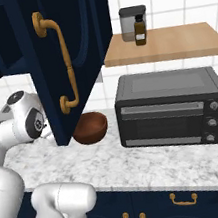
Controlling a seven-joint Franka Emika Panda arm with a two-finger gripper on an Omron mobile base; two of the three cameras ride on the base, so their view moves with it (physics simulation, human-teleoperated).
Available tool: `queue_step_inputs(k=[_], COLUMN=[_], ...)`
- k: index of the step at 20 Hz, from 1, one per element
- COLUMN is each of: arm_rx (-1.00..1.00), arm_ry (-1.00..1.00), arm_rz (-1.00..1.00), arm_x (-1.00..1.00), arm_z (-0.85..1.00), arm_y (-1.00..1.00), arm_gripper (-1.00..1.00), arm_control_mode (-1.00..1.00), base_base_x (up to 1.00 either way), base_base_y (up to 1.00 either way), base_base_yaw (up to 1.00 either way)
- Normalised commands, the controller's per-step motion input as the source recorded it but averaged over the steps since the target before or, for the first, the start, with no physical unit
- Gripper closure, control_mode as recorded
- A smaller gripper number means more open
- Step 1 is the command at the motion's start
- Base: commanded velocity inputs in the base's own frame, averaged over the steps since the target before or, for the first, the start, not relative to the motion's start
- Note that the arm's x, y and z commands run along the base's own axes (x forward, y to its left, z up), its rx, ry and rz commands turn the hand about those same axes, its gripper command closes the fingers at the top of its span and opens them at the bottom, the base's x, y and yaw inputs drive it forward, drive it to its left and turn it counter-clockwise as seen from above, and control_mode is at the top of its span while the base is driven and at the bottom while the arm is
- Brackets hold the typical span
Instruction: Pick up the bowls on the counter and stack them on top of one another in the open cabinet. Place the smaller bowl on top of the larger bowl.
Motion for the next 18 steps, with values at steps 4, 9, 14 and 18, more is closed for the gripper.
queue_step_inputs(k=[4, 9, 14, 18], arm_rx=[0.01, 0.05, 0.01, 0.00], arm_ry=[0.00, 0.00, 0.01, 0.05], arm_rz=[-0.11, -0.04, 0.00, 0.00], arm_x=[0.57, 0.40, 0.25, 0.24], arm_z=[-0.05, -0.04, -0.29, -0.38], arm_y=[-0.33, -0.49, -0.16, -0.15], arm_gripper=[1.00, 1.00, 1.00, 1.00], arm_control_mode=[-1.00, -1.00, -1.00, -1.00], base_base_x=[0.00, 0.00, 0.00, 0.00], base_base_y=[0.00, 0.00, 0.00, 0.00], base_base_yaw=[0.00, 0.00, 0.00, 0.00])
